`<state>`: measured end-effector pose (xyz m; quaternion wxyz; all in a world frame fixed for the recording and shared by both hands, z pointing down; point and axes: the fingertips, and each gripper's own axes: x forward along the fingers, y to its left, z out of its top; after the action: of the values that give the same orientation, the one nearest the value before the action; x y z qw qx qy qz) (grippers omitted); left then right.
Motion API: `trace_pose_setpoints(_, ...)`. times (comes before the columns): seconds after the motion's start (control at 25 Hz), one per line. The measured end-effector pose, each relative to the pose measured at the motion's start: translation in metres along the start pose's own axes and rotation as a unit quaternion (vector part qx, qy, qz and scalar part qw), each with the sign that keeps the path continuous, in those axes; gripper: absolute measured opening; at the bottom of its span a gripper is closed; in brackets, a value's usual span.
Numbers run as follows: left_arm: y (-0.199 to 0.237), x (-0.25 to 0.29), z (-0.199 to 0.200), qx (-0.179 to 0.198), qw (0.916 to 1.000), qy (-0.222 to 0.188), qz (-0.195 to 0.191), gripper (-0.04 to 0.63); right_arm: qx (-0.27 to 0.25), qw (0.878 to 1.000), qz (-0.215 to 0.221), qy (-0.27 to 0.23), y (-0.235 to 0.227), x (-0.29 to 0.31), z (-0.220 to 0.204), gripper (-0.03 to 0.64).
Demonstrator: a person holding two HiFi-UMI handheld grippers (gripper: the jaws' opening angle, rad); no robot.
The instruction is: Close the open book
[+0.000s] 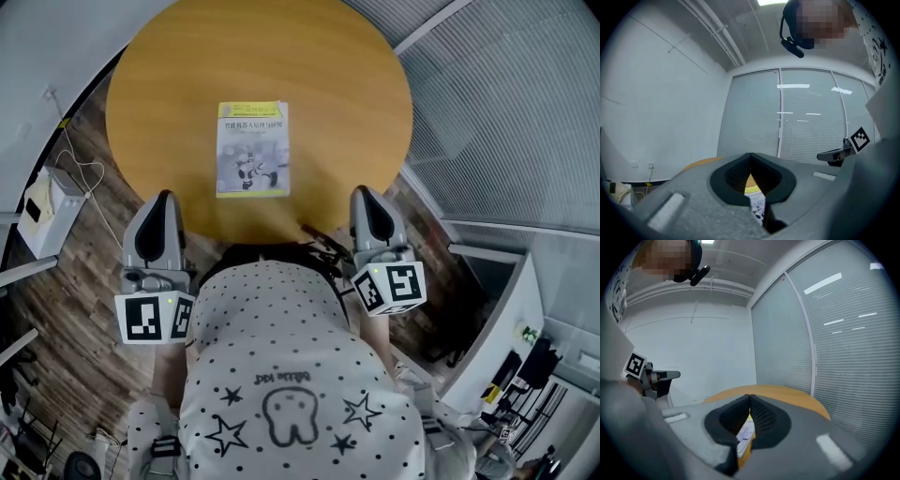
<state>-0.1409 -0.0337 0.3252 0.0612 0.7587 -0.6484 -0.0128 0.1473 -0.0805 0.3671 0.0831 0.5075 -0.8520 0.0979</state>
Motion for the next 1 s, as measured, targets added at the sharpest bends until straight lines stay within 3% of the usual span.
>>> trace_pose_setpoints(0.4,0.003,0.002,-0.018,0.013,0.9987,0.046,0.014,0.009,-0.006,1.000,0.012,0.006,0.002,0.007,0.002,0.005)
trace_pose_setpoints(1.0,-0.001,0.010,-0.048,0.024,0.9935,0.111,-0.001,0.009,-0.011,1.000,0.015,0.018,0.005,0.011,0.002,0.005)
